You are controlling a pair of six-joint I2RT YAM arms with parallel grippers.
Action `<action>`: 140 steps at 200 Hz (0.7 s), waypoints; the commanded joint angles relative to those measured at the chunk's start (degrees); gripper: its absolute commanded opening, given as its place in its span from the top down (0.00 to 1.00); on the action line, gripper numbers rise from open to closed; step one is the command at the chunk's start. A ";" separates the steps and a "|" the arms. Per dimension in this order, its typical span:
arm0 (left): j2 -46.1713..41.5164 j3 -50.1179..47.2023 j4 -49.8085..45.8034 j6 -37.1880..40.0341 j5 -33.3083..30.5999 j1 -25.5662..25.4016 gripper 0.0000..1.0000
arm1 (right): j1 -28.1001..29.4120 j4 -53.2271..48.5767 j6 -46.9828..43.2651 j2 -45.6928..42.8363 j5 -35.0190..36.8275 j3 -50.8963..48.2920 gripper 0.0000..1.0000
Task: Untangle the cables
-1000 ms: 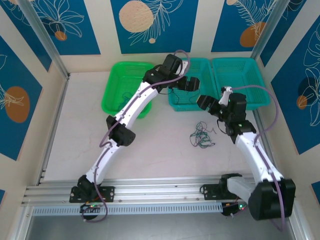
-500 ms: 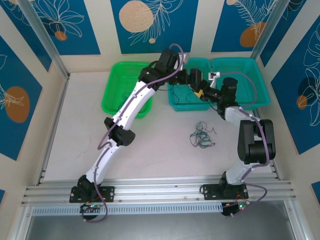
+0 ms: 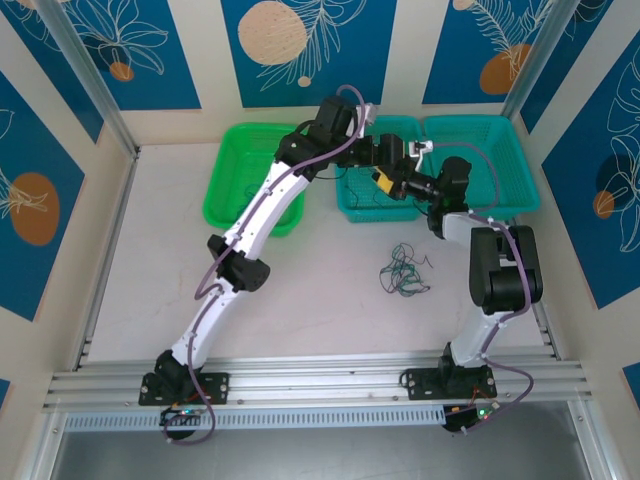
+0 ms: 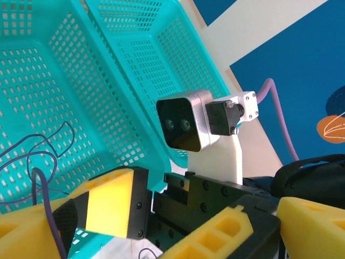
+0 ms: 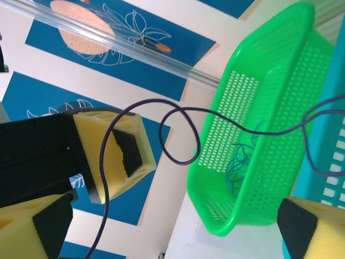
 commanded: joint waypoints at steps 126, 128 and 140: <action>-2.56 2.10 -2.79 3.16 -4.48 0.50 0.05 | -0.42 -15.96 -4.80 -1.85 4.35 3.74 1.00; -2.66 2.07 -3.03 3.27 -4.71 0.55 0.05 | -0.71 -16.12 -4.82 -2.06 4.91 3.57 1.00; -3.19 2.02 -4.59 4.29 -5.91 0.52 0.05 | -2.76 -18.83 -5.26 -3.35 7.92 3.25 1.00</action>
